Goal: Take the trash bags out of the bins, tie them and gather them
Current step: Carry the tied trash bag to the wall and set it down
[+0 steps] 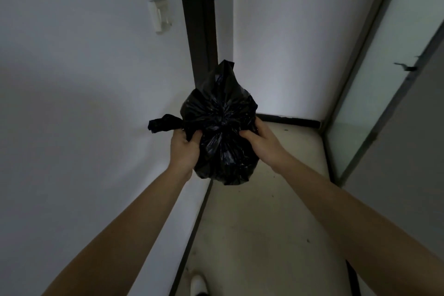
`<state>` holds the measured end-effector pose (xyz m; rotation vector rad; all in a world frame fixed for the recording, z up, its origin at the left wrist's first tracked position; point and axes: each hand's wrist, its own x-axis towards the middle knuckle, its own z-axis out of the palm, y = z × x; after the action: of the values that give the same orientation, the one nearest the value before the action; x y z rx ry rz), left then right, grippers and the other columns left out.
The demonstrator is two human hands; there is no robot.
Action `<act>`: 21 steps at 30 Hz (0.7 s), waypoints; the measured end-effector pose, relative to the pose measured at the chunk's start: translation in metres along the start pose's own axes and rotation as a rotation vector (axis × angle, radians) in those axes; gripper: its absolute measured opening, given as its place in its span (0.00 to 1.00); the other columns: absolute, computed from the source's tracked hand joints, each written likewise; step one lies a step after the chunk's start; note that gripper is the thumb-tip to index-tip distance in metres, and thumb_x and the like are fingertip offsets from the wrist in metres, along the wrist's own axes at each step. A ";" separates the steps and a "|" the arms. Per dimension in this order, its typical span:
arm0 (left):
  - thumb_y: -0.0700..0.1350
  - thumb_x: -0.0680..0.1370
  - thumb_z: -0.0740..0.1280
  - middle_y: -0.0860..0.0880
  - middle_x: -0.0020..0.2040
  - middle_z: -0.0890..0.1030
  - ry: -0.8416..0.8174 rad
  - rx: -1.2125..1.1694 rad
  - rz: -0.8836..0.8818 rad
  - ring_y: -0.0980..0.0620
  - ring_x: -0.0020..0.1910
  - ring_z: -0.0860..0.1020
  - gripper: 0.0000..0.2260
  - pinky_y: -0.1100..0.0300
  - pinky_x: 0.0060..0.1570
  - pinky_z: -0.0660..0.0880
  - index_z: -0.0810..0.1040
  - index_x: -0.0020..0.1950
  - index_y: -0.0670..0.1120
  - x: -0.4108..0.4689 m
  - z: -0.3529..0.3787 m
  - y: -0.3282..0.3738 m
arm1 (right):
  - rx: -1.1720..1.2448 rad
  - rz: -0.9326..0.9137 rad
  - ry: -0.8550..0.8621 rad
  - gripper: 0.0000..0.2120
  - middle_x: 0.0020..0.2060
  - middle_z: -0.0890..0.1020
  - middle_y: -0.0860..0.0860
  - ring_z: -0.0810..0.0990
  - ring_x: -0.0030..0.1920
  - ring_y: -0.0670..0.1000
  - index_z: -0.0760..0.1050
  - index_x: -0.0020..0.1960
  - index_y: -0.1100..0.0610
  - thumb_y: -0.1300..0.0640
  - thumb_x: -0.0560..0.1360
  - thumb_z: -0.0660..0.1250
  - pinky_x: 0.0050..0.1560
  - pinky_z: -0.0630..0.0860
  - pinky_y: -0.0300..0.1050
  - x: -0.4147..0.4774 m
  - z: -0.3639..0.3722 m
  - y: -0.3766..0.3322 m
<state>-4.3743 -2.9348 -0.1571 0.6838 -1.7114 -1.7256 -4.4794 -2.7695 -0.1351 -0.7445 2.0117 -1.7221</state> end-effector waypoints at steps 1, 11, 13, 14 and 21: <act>0.42 0.81 0.66 0.47 0.59 0.81 0.001 -0.006 -0.015 0.52 0.57 0.80 0.12 0.56 0.59 0.78 0.73 0.65 0.45 0.028 0.003 -0.011 | -0.008 0.004 -0.005 0.12 0.52 0.82 0.44 0.80 0.47 0.35 0.75 0.58 0.48 0.62 0.79 0.64 0.47 0.74 0.28 0.030 0.004 0.011; 0.45 0.81 0.67 0.57 0.53 0.79 -0.116 0.087 -0.099 0.58 0.53 0.79 0.13 0.59 0.58 0.76 0.74 0.65 0.49 0.272 0.051 -0.062 | 0.030 0.173 0.100 0.19 0.53 0.78 0.35 0.77 0.52 0.35 0.70 0.69 0.43 0.53 0.79 0.66 0.49 0.74 0.31 0.261 0.004 0.056; 0.46 0.80 0.68 0.57 0.52 0.79 -0.134 0.101 -0.138 0.58 0.53 0.78 0.13 0.59 0.58 0.76 0.74 0.65 0.50 0.308 0.067 -0.072 | 0.036 0.199 0.141 0.20 0.52 0.78 0.34 0.77 0.52 0.35 0.69 0.69 0.43 0.53 0.79 0.66 0.50 0.74 0.32 0.291 -0.004 0.073; 0.46 0.80 0.68 0.56 0.53 0.80 -0.137 0.116 -0.163 0.56 0.54 0.79 0.12 0.58 0.58 0.76 0.74 0.63 0.51 0.325 0.076 -0.081 | 0.024 0.226 0.158 0.20 0.52 0.77 0.35 0.77 0.52 0.37 0.69 0.70 0.44 0.54 0.79 0.66 0.51 0.74 0.34 0.305 -0.008 0.084; 0.45 0.78 0.67 0.41 0.40 0.79 -0.173 0.301 -0.352 0.50 0.39 0.78 0.07 0.54 0.43 0.76 0.74 0.40 0.46 0.392 0.121 -0.171 | -0.052 0.446 0.178 0.22 0.64 0.76 0.50 0.76 0.63 0.54 0.65 0.75 0.52 0.58 0.82 0.60 0.65 0.73 0.53 0.390 -0.042 0.191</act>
<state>-4.7407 -3.1409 -0.3016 1.0496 -2.0981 -1.8174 -4.8375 -2.9585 -0.2971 -0.1366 2.1419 -1.5170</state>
